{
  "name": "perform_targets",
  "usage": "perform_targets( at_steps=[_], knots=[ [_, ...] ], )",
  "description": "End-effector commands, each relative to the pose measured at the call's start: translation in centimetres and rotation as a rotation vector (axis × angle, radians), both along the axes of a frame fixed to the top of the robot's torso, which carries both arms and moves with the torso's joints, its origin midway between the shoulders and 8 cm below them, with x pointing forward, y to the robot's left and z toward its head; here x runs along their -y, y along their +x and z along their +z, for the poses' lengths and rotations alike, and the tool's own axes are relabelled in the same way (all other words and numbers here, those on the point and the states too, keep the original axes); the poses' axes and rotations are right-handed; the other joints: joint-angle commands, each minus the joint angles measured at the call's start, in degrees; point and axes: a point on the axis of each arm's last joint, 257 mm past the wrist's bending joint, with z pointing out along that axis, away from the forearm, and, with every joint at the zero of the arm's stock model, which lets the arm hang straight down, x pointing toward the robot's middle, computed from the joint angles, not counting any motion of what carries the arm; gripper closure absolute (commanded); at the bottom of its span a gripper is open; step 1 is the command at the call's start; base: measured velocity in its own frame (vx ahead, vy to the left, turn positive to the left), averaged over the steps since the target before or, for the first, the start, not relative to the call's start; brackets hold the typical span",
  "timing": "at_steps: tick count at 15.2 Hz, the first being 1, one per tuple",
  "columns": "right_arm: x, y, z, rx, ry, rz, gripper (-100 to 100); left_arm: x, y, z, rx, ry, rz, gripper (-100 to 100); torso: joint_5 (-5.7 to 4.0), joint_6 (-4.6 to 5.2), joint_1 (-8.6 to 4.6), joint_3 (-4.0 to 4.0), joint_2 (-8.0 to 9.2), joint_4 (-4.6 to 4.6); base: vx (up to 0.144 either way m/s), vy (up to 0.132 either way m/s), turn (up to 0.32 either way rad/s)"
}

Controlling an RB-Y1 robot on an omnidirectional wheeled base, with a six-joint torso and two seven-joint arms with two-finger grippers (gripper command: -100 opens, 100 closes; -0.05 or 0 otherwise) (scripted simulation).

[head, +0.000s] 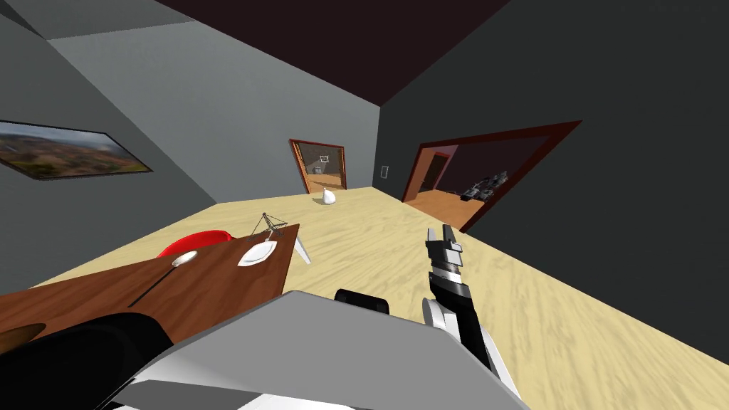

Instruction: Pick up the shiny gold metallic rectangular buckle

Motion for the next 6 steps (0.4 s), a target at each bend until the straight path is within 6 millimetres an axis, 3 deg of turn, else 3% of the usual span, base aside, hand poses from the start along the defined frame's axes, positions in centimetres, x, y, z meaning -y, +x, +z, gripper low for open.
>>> perform_targets(
  at_steps=[1, 4, 6],
  knots=[
    [0.0, 0.0, 0.0, 0.0, 0.0, 0.0, 0, 0.0, 0.0, 0.0, 0.0, 0.0, 0.0, 100, 0.0, 0.0, 0.0, 0.0, 0.0, 0.0, 0.0, 0.0, 0.0],
    [0.0, 0.0, 0.0, 0.0, 0.0, 0.0, 0, -0.8, -0.2, 1.5, -0.011, -0.003, -0.012, 100, -0.06, -0.04, -0.1, -0.07, -0.1, -0.04, 0.031, -0.026, 0.068],
    [0.0, 0.0, 0.0, 0.0, 0.0, 0.0, 0, -0.9, -0.3, 1.3, -0.011, -0.002, -0.012, 100, -0.08, -0.02, -0.18, -0.11, -0.17, -0.06, 0.028, -0.027, 0.03]
  ],
)
